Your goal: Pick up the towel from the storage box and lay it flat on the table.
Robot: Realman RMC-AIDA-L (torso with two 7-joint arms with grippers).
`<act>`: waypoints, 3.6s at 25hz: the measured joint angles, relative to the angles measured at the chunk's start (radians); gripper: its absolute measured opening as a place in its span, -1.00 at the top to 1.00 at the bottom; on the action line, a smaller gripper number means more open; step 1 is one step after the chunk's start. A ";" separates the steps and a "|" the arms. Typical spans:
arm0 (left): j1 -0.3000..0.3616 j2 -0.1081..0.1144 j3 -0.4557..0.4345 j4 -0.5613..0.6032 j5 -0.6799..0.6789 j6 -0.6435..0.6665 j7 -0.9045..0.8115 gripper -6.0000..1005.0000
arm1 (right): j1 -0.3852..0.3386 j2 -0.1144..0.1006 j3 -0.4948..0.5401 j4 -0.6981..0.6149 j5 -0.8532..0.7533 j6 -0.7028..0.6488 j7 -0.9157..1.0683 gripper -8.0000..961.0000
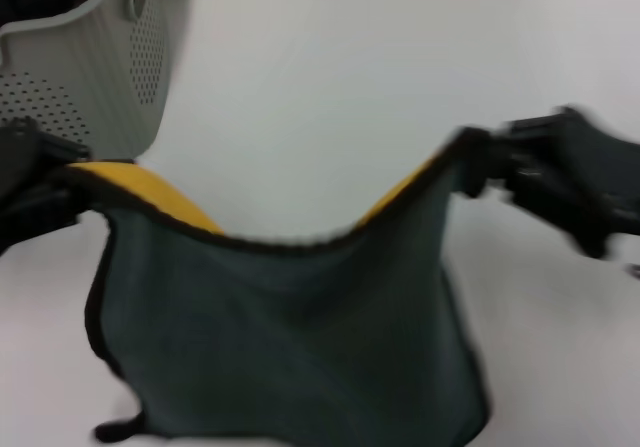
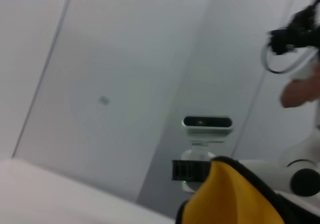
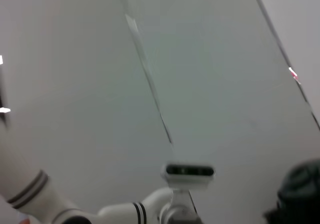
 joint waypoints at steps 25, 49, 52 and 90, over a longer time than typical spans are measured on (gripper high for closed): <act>-0.189 -0.155 -0.252 -0.111 0.747 -0.637 -0.157 0.95 | 0.446 0.004 -0.132 0.560 -0.061 0.720 -0.129 0.98; -0.174 -0.153 -0.254 -0.116 0.750 -0.668 -0.162 0.91 | 0.500 0.005 -0.172 0.496 -0.124 0.866 -0.132 0.98; -0.173 -0.151 -0.255 -0.115 0.741 -0.666 -0.165 0.90 | 0.488 0.004 -0.179 0.486 -0.128 0.861 -0.129 0.98; 0.033 -0.155 -0.250 -0.093 0.364 0.002 0.490 -0.12 | 0.096 0.004 -0.031 0.193 -0.223 -0.008 -0.298 -0.85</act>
